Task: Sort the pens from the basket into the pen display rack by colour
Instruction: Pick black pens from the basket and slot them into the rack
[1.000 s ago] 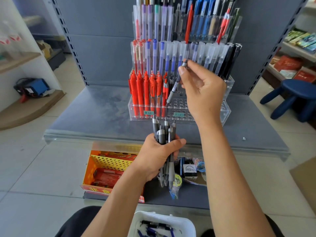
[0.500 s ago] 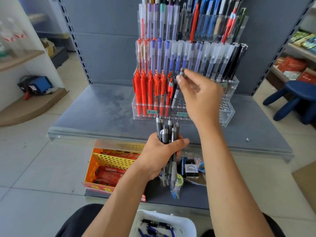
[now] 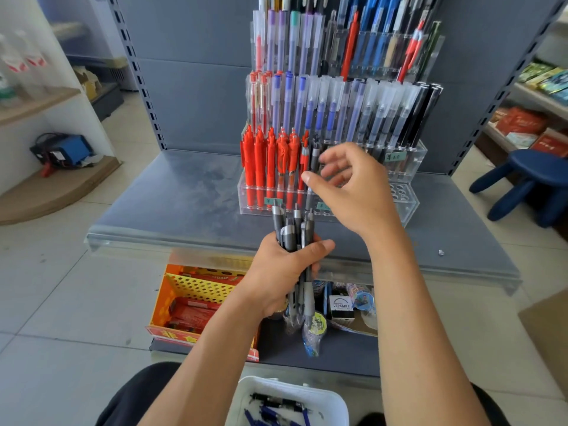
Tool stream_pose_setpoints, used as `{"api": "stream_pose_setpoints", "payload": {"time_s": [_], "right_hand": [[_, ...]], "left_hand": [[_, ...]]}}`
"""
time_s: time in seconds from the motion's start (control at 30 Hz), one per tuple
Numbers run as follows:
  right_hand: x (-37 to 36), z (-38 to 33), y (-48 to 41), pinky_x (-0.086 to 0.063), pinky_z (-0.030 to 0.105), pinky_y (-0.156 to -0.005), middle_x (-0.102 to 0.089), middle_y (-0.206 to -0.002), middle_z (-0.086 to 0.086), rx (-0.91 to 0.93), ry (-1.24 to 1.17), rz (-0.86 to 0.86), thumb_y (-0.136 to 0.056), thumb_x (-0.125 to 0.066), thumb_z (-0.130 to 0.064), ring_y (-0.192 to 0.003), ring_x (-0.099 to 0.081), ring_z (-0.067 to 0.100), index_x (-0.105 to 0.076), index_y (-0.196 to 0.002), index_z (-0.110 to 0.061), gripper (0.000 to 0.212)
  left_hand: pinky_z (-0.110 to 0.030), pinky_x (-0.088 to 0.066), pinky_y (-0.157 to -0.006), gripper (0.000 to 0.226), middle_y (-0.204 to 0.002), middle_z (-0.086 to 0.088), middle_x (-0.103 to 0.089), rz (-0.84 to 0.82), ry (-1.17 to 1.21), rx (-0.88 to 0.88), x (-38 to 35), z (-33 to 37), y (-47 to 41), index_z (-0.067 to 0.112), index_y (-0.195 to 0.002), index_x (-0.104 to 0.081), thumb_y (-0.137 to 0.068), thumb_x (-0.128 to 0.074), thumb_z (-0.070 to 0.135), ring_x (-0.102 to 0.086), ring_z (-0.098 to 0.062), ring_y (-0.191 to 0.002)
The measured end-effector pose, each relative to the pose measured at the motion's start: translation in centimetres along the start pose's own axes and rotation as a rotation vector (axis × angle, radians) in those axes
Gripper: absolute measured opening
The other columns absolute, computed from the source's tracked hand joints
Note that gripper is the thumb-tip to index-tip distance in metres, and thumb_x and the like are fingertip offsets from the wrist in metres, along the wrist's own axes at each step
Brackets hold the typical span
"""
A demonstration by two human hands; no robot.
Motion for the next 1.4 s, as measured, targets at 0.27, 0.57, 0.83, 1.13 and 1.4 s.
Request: {"api": "stream_pose_setpoints", "payload": {"time_s": [0.27,0.57,0.83,1.13,1.4], "right_hand": [[-0.5,-1.5,2.2,-0.052,0.026,-0.068,-0.074,-0.074,-0.011,-0.108,0.042,-0.597,-0.073,-0.084,-0.051,-0.069,-0.066,0.0,-0.08,-0.074,-0.025,0.027],[-0.7,-2.3,2.8,-0.05,0.019,-0.069,-0.074,-0.073,-0.019,-0.086,0.086,-0.613,-0.077,-0.085,-0.04,-0.073,-0.068,-0.005,-0.081,-0.077,-0.027,0.014],[-1.4,-2.0,2.4,-0.048,0.021,-0.058,-0.067,-0.061,-0.01,-0.131,-0.079,-0.411,-0.077,-0.078,-0.019,-0.057,-0.061,0.001,-0.074,-0.068,-0.019,0.01],[-1.4,-1.4,1.8,-0.055,0.021,-0.061,-0.074,-0.078,0.007,-0.206,-0.308,-0.318,-0.09,-0.066,-0.012,-0.072,-0.072,0.014,-0.067,-0.086,-0.012,0.005],[-1.3,-1.6,1.8,-0.056,0.027,-0.061,-0.077,-0.079,0.007,-0.216,-0.439,-0.324,-0.089,-0.073,-0.009,-0.074,-0.076,0.02,-0.061,-0.102,-0.012,0.018]], "left_hand": [[-0.033,-0.047,-0.057,0.011,-0.061,-0.002,-0.058,0.215,0.137,-0.141,1.0,0.7,-0.1,0.009,-0.078,-0.066,-0.072,-0.074,0.003,-0.053,-0.015,-0.057],[-0.02,-0.052,-0.059,0.028,-0.075,0.002,-0.075,0.272,0.1,-0.234,0.6,1.4,0.5,0.01,-0.089,-0.075,-0.078,-0.072,-0.015,-0.07,-0.007,-0.068],[-0.03,-0.05,-0.059,0.019,-0.068,-0.003,-0.067,0.309,0.022,-0.24,0.8,1.3,0.1,-0.002,-0.084,-0.068,-0.075,-0.084,0.001,-0.06,-0.014,-0.062],[-0.031,-0.052,-0.062,0.023,-0.057,0.001,-0.058,0.326,-0.069,-0.213,1.0,1.4,-0.1,0.024,-0.068,-0.066,-0.078,-0.087,0.022,-0.054,-0.016,-0.057],[-0.03,-0.05,-0.053,0.016,-0.056,0.004,-0.06,0.338,-0.09,-0.206,1.1,1.3,-0.2,0.01,-0.077,-0.07,-0.085,-0.081,0.019,-0.053,-0.017,-0.05]]}}
Point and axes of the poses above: each hand's wrist, its own y-axis away from the middle knuckle, its own x-axis out of the back of the hand, z = x × y, the point moved 4 cm from there along -y, towards the middle knuckle
